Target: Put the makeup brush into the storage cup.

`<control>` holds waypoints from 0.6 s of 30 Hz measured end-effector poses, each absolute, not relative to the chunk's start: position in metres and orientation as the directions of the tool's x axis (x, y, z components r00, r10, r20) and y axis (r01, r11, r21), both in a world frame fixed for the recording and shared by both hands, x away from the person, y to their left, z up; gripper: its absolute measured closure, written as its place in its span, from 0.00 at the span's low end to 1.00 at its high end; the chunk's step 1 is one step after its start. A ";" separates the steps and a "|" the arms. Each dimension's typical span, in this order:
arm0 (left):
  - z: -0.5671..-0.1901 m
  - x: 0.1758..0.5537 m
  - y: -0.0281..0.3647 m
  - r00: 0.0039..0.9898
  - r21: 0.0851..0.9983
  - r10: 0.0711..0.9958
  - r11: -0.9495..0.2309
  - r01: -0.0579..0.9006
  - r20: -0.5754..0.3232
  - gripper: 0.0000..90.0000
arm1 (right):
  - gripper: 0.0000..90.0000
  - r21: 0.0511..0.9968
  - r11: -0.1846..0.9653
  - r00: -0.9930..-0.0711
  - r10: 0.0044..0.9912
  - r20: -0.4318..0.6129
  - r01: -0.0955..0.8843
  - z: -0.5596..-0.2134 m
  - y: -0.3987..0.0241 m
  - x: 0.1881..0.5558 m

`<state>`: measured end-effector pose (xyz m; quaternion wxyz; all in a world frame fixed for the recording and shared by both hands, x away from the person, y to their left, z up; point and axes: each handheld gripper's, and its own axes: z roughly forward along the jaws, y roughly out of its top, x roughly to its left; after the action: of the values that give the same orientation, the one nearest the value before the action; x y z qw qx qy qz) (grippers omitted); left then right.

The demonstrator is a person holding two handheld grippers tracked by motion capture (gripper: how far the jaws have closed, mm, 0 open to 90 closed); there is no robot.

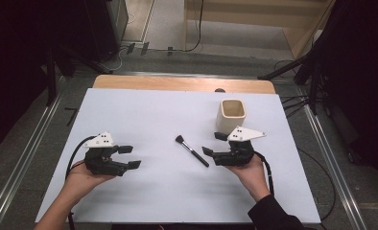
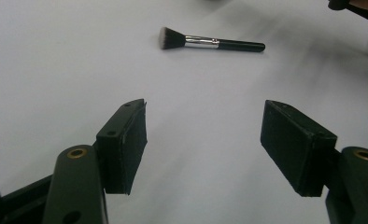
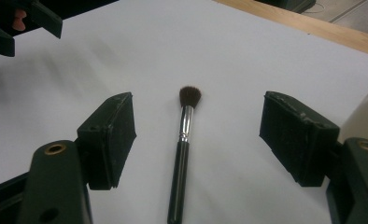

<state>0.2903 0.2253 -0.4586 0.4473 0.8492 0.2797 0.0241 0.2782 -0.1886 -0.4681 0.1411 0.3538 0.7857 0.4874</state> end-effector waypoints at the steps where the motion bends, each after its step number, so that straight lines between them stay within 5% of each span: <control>1: -0.459 0.290 0.225 0.842 0.774 0.497 -0.443 0.453 -0.209 0.36 | 0.31 0.866 0.276 -0.710 0.694 0.121 0.418 -0.468 -0.187 0.279; 18: -0.458 0.291 0.226 0.843 0.773 0.495 -0.445 0.452 -0.208 0.36 | 0.32 0.887 0.248 -0.722 0.680 0.128 0.391 -0.463 -0.159 0.299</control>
<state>0.2906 0.2263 -0.4579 0.4472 0.8496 0.2787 0.0245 0.2993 -0.1590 -0.4630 0.1425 0.3444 0.7769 0.5074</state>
